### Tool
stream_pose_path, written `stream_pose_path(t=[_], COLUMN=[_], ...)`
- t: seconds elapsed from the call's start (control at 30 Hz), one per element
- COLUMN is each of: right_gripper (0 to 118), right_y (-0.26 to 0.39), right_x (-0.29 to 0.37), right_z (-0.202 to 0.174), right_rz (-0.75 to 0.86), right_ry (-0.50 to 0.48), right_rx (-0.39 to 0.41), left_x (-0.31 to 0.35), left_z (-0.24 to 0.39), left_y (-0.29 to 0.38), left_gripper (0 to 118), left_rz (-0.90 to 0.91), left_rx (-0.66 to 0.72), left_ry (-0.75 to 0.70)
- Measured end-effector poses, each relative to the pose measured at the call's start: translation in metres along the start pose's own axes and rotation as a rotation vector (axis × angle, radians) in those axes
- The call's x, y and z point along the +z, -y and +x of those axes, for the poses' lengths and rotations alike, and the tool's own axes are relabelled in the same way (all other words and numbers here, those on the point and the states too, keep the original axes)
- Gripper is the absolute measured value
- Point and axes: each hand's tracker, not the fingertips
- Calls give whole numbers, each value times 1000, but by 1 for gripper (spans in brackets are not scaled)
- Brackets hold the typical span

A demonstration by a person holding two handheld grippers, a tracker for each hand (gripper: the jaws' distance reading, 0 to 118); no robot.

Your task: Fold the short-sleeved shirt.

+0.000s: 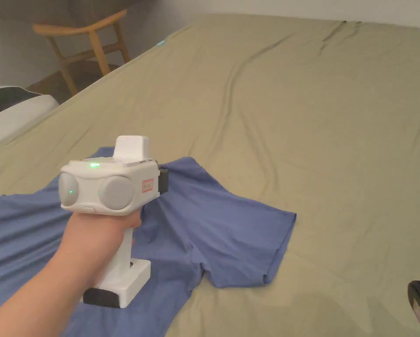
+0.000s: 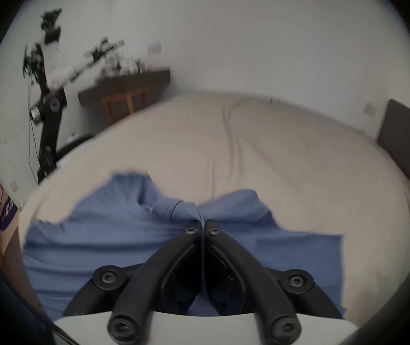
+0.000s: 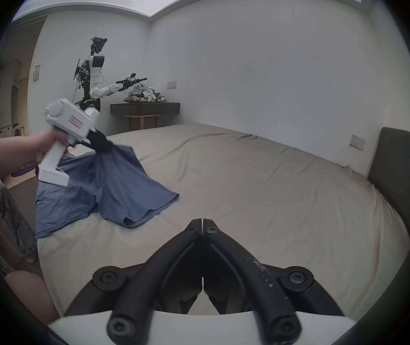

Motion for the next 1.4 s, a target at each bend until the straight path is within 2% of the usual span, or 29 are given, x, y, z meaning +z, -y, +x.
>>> stream_pose_path(t=[0.07, 0.23, 0.3, 0.47, 0.67, 0.83, 0.97, 1.07, 1.23, 1.27, 1.3, 1.37, 1.4], right_gripper=[2, 2, 2, 2, 2, 2, 2, 2, 2, 2, 2, 2, 2], right_y=[-3, -9, -8, 6, 39, 70, 99, 118, 136, 138, 140, 141, 141], right_x=[16, 64, 87, 160, 249, 314, 349, 362, 361, 359, 358, 351, 347], right_z=[8, 34, 45, 86, 141, 180, 202, 211, 217, 217, 218, 220, 219], right_rz=[15, 76, 90, 119, 128, 115, 79, 63, 16, 12, 10, 8, 6], right_ry=[19, 76, 98, 231, 428, 584, 672, 695, 707, 705, 699, 681, 675], right_rx=[6, -69, -80, -112, -192, -245, -293, -327, -325, -329, -335, -344, -342], left_x=[48, 143, 171, 238, 291, 287, 248, 211, 162, 154, 149, 142, 140], left_z=[9, 43, 72, 183, 327, 456, 548, 597, 615, 613, 609, 590, 580], left_y=[-18, -69, -87, -119, -112, -69, 6, 73, 158, 169, 174, 177, 173], left_gripper=[0, 0, 0, 0, 0, 0, 0, 0, 0, 3, 24, 96, 118], left_rz=[117, 323, 373, 494, 552, 379, 171, -8, -171, -181, -196, -174, -168], left_rx=[-65, 31, 15, -81, -211, -251, -346, -414, -531, -558, -576, -511, -481], left_ry=[-12, 109, 173, 397, 665, 875, 938, 914, 846, 824, 806, 790, 793])
